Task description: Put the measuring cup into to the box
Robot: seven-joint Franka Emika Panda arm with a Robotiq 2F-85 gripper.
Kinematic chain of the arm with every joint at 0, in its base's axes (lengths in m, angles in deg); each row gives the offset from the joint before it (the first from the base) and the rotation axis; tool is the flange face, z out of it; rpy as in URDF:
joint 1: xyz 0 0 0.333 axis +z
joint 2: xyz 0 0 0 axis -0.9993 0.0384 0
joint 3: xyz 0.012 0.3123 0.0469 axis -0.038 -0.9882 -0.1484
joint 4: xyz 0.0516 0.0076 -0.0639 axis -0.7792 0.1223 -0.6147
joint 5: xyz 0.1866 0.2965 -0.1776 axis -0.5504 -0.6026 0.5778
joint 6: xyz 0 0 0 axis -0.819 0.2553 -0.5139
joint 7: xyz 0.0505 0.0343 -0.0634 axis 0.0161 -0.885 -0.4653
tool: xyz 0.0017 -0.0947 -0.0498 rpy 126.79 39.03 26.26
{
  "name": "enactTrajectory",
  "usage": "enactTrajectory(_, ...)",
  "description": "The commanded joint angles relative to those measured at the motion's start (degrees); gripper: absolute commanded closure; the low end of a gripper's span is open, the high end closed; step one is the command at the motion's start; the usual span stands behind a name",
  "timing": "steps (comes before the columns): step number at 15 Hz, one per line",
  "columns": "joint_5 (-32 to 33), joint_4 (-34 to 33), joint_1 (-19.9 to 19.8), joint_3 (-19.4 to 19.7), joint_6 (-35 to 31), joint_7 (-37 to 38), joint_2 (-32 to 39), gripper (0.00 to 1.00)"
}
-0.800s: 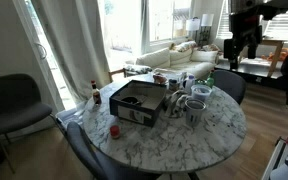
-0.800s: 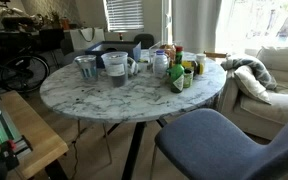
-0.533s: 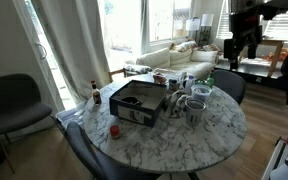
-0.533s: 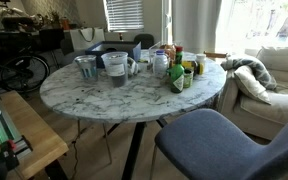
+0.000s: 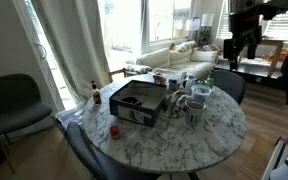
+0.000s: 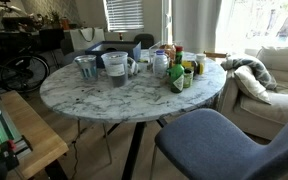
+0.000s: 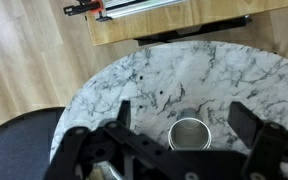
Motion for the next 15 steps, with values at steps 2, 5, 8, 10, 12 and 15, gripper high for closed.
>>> enactTrajectory(2, -10.54, 3.67, 7.77, -2.16, 0.11, 0.59, 0.28, 0.0)
enactTrajectory(5, -19.15, 6.83, 12.89, -5.92, -0.51, 0.73, 1.34, 0.0)
enactTrajectory(8, -25.76, 5.89, 15.45, -8.71, -1.67, 0.46, 7.21, 0.0)
enactTrajectory(10, -23.62, 6.34, 15.23, -8.66, -0.54, 0.12, 4.06, 0.0)
enactTrajectory(12, -23.61, 6.14, 15.46, -8.89, -0.65, 0.15, 5.14, 0.0)
enactTrajectory(15, -23.61, 6.04, 15.34, -8.68, -0.63, 0.11, 4.68, 0.0)
